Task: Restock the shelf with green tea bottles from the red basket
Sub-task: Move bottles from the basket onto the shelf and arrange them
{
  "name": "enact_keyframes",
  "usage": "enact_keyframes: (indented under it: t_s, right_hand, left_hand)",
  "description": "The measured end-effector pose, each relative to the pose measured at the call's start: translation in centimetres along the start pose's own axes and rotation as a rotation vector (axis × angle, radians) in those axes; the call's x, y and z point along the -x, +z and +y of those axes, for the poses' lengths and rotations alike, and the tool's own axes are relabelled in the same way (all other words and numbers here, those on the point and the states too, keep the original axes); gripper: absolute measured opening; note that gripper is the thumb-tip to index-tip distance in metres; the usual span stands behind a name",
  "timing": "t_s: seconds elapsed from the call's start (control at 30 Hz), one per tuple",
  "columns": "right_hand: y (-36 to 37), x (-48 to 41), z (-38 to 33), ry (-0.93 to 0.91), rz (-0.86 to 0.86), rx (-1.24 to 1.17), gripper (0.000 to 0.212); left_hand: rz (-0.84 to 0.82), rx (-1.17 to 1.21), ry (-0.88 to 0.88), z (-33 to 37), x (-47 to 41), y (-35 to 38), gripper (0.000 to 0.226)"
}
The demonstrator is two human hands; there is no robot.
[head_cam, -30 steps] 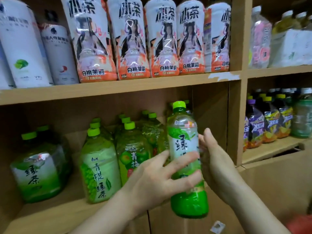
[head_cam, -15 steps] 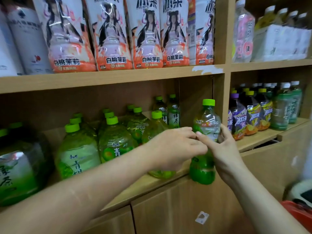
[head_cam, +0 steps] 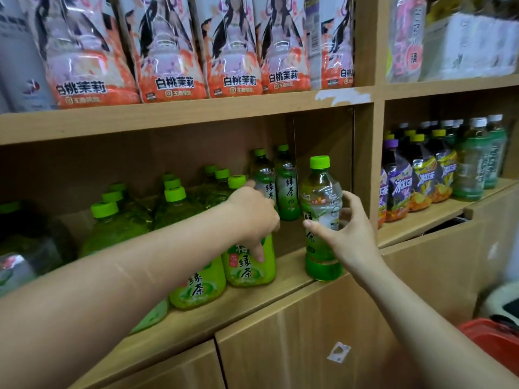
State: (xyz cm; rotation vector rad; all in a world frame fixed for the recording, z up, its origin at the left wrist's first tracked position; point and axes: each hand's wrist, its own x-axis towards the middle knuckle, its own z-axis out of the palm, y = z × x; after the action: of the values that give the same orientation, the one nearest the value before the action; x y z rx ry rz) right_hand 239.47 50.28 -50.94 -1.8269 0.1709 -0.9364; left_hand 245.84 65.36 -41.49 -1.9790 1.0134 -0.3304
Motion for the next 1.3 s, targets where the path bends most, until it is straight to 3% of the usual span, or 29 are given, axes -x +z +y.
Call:
enact_keyframes:
  t_s: [0.13,0.37,0.53,0.63,0.7,0.77,0.87,1.1,1.3]
  right_hand:
    - [-0.4,-0.2,0.8,0.017,-0.056,0.016,0.068]
    - [0.2,-0.6,1.6,0.016,-0.193,-0.174,0.044]
    - [0.2,-0.7,2.4,0.033,-0.175,-0.199,0.044]
    - [0.4,-0.8,2.8,0.031,-0.192,-0.208,0.045]
    - [0.4,-0.6,3.3,0.046,-0.183,-0.213,0.046]
    - [0.4,-0.3,4.0,0.075,-0.164,-0.23,0.049]
    - [0.4,0.0,4.5,0.092,-0.097,-0.275,0.046]
    - [-0.6,-0.3,5.0,0.036,0.004,-0.293,0.035]
    - [-0.7,-0.4,6.4,-0.015,0.056,0.022,0.043]
  left_hand:
    - [-0.051,0.05,-0.011,-0.1,-0.1,0.2,0.078]
    - [-0.065,0.104,-0.092,0.4,-1.0,0.6,0.059]
    - [-0.094,0.241,-0.124,0.3,-1.8,0.1,0.043]
    - [-0.113,0.202,-0.125,0.1,-1.6,-0.3,0.035]
    - [-0.037,0.116,-0.114,0.8,-1.2,0.2,0.04]
    - [0.182,0.117,-0.129,3.1,-1.0,1.1,0.047]
    - [0.447,0.518,-0.345,7.5,-1.1,1.6,0.04]
    - [0.533,1.374,-0.617,11.8,-5.0,1.7,0.058]
    - [0.507,1.512,-0.79,10.9,-10.3,3.0,0.05]
